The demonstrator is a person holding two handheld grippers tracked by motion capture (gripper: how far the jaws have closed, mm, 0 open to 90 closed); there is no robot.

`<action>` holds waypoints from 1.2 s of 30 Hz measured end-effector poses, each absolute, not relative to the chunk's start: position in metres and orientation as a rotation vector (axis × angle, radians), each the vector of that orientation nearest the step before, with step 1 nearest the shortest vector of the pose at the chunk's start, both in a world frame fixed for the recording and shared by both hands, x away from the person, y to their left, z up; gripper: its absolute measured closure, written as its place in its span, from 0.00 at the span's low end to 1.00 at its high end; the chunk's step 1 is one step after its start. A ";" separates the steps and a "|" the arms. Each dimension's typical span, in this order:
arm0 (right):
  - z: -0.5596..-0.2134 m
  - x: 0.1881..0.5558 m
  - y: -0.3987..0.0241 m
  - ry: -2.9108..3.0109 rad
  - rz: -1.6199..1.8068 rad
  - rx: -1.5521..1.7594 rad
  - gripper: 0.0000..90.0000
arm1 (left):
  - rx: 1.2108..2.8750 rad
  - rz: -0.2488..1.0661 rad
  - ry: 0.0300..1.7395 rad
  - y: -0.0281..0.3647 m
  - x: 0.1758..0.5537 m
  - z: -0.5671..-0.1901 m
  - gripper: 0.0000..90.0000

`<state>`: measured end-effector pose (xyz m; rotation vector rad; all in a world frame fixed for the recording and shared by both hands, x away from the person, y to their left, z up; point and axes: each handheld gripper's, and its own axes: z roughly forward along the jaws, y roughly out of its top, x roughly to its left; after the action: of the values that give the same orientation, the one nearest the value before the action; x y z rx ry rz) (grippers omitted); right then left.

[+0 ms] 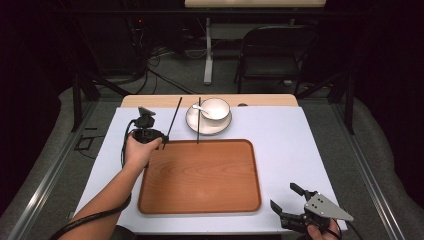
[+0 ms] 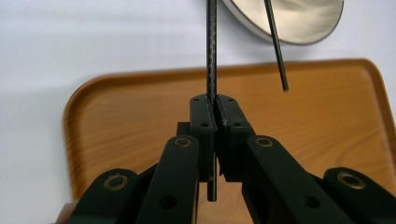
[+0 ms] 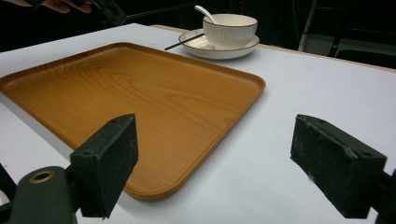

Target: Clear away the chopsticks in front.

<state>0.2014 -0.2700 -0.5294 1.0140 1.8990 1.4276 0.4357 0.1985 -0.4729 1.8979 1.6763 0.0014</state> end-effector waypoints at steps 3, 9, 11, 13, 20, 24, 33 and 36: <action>-0.529 0.201 -0.270 1.900 1.427 1.014 0.16 | 1.913 0.018 1.658 0.206 0.420 -0.471 0.96; -0.529 0.202 -0.270 1.898 1.427 1.015 0.16 | 1.928 0.003 1.619 0.220 0.388 -0.470 0.96; -0.529 0.202 -0.270 1.901 1.427 1.020 0.16 | 1.926 -0.004 1.603 0.224 0.378 -0.469 0.96; -0.529 0.202 -0.270 1.903 1.426 1.018 0.16 | 1.936 -0.001 1.591 0.226 0.369 -0.468 0.96; -0.529 0.202 -0.270 1.899 1.426 1.018 0.16 | 1.945 -0.031 1.564 0.229 0.336 -0.469 0.96; -0.529 0.202 -0.270 1.899 1.428 1.018 0.16 | 1.950 -0.055 1.559 0.231 0.321 -0.476 0.96; -0.529 0.202 -0.269 1.901 1.427 1.016 0.16 | 1.963 -0.102 1.626 0.239 0.304 -0.501 0.96; -0.529 0.202 -0.268 1.903 1.426 1.013 0.16 | 1.963 -0.112 1.653 0.241 0.303 -0.510 0.96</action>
<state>0.2018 -0.2681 -0.5293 1.0126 1.9025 1.4256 0.3028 0.2407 -0.5097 1.9631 1.6527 -0.1121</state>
